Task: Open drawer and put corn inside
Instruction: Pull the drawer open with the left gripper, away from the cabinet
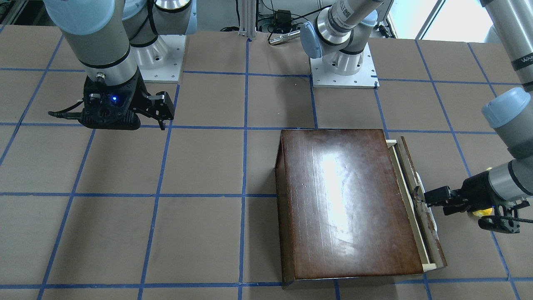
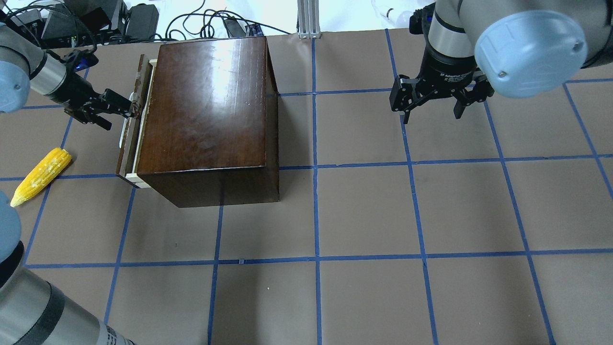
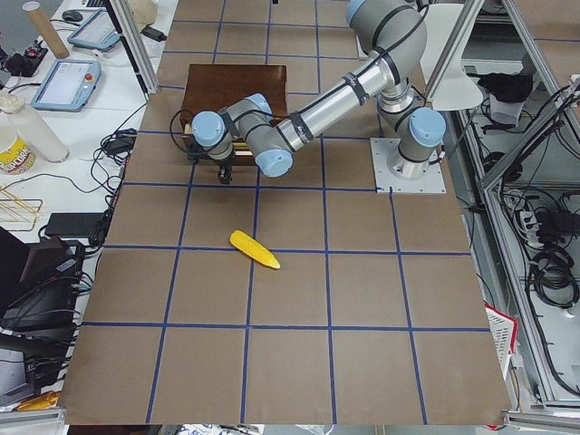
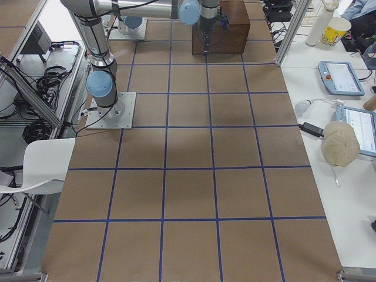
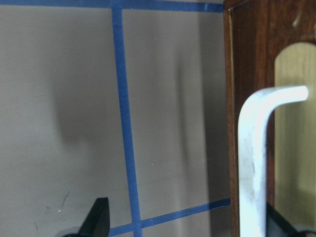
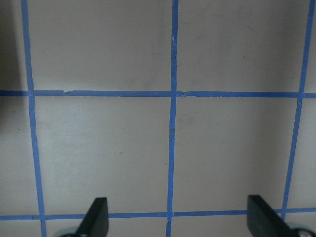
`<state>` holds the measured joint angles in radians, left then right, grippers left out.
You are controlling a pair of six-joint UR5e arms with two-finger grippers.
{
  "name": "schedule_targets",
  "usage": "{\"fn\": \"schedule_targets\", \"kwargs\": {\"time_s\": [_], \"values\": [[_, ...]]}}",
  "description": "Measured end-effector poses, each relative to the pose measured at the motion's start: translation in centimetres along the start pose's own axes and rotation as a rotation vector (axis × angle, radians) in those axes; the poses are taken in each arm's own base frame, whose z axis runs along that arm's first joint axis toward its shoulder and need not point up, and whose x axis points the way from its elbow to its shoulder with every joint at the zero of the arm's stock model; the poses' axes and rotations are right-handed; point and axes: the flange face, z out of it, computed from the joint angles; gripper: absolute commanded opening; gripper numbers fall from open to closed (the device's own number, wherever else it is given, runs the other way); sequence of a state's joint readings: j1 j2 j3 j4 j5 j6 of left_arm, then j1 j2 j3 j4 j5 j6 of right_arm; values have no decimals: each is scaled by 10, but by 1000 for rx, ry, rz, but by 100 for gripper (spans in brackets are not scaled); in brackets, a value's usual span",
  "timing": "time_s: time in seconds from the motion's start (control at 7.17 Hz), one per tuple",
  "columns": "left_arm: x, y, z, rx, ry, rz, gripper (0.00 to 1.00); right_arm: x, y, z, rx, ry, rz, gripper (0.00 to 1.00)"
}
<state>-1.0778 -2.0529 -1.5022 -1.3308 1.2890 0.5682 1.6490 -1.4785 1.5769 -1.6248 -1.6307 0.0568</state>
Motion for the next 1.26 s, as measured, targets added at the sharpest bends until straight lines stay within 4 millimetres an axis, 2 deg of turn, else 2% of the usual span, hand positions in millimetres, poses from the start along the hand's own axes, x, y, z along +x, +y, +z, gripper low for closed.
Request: {"fn": "schedule_targets", "kwargs": {"time_s": [0.42,0.98,1.26], "values": [[-20,4,-10,8,-5,25,100,0,0,0,-1,0,0,100],[-32,3,-18,1,-33,80,100,0,0,1,-1,0,0,100],[-50,7,-23,2,-36,78,100,0,0,1,-1,0,0,100]]}}
